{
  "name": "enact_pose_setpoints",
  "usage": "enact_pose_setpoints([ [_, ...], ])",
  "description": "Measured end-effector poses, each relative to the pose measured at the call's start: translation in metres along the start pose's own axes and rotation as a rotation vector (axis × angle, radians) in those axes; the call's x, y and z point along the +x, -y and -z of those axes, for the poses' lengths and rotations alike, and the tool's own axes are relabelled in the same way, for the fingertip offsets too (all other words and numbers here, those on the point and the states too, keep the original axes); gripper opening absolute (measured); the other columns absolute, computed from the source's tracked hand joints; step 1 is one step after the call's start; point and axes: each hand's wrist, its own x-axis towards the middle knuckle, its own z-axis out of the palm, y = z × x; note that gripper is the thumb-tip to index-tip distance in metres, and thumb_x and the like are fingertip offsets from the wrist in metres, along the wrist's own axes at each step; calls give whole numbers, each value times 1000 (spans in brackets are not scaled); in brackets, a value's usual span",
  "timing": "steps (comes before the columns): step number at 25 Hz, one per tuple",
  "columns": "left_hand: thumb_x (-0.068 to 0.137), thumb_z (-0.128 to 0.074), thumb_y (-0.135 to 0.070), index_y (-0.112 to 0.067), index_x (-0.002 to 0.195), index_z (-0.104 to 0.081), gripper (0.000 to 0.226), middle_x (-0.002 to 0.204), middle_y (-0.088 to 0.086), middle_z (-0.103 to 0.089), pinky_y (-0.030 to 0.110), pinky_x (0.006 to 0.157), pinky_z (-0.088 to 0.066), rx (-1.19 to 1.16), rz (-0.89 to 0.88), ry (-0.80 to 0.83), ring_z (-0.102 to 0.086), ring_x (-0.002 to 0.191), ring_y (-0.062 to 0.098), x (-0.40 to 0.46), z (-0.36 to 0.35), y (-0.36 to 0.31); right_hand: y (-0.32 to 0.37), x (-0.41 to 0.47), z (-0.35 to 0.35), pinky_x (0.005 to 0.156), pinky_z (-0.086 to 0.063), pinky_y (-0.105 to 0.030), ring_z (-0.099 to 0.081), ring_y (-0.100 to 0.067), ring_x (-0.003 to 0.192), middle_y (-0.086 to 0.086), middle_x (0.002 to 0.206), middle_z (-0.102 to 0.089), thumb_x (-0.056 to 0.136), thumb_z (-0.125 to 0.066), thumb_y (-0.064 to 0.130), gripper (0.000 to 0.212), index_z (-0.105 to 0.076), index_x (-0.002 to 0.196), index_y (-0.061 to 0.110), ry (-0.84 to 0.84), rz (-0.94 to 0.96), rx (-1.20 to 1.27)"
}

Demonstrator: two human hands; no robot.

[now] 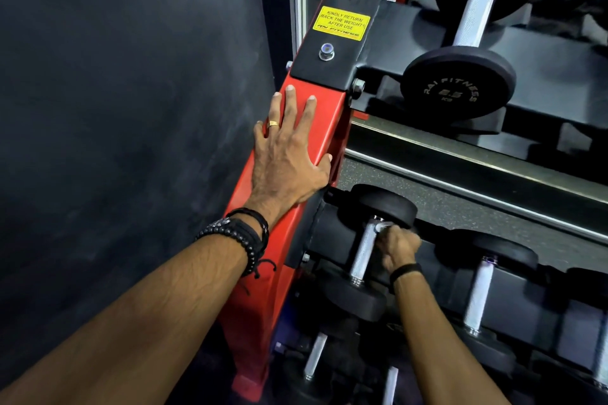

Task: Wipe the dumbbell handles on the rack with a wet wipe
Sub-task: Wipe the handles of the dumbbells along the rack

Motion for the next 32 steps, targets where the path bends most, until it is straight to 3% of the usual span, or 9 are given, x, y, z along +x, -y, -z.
enact_pose_setpoints([
  [5,71,-61,-51,-22,155,-22,96,164,9,-10,55,112,-28,-7,5,1,-8,151,27,0,1,-1,-16,-13,-3,49,-49,-21,-52,-10,51,4,56,-57,75,-67,-11,30,-55,61,13,-50,2,225],
  [8,72,-61,-51,-23,155,-21,96,164,8,-9,54,112,-27,-13,8,3,-7,151,26,-2,2,-1,-2,0,-6,56,-53,-31,-54,-17,59,-6,69,-58,80,-64,-7,28,-53,67,15,-34,-187,213],
  [12,72,-60,-51,-23,155,-21,96,164,8,-8,55,113,-27,-7,12,9,-7,151,26,-1,1,-1,-7,-7,-14,53,-45,-28,-48,-18,62,-5,69,-51,78,-49,-12,31,-52,64,16,-22,-41,134],
  [17,72,-61,-50,-23,155,-21,96,165,7,-8,55,113,-27,-20,10,8,-6,151,25,-2,2,-2,-7,-6,-10,70,-52,-45,-57,-29,69,-16,77,-60,65,-64,-12,23,-61,81,4,270,-79,72],
  [21,72,-61,-50,-23,155,-22,96,165,7,-9,54,113,-27,-25,16,4,-7,151,25,0,1,-1,-18,4,2,91,-49,-60,-62,-37,95,-22,101,-62,53,-89,7,54,-65,101,9,466,-119,161],
  [24,73,-62,-50,-23,155,-22,95,165,6,-8,54,112,-28,-31,14,1,-7,151,25,-1,1,-1,-19,16,8,102,-45,-52,-58,-34,103,-19,107,-62,46,-94,16,64,-65,103,10,635,-197,92],
  [26,73,-62,-49,-23,155,-23,95,165,6,-7,55,112,-28,-49,13,2,-7,151,25,-2,0,-1,-2,16,4,93,-53,-36,-63,-27,98,-12,102,-69,56,-87,12,55,-66,105,1,734,-209,-45],
  [29,74,-62,-50,-23,155,-22,94,165,6,-7,55,112,-28,-45,14,2,-6,151,24,0,1,0,3,8,-15,50,-52,-22,-68,-12,66,-3,81,-73,69,-74,4,24,-68,92,6,601,-186,-217],
  [32,74,-62,-50,-23,155,-22,94,165,5,-6,55,112,-27,-45,19,12,-5,151,24,-1,1,-1,-9,0,-20,58,-49,-27,-67,-21,69,-10,82,-73,73,-80,14,19,-69,82,3,255,-9,-288],
])
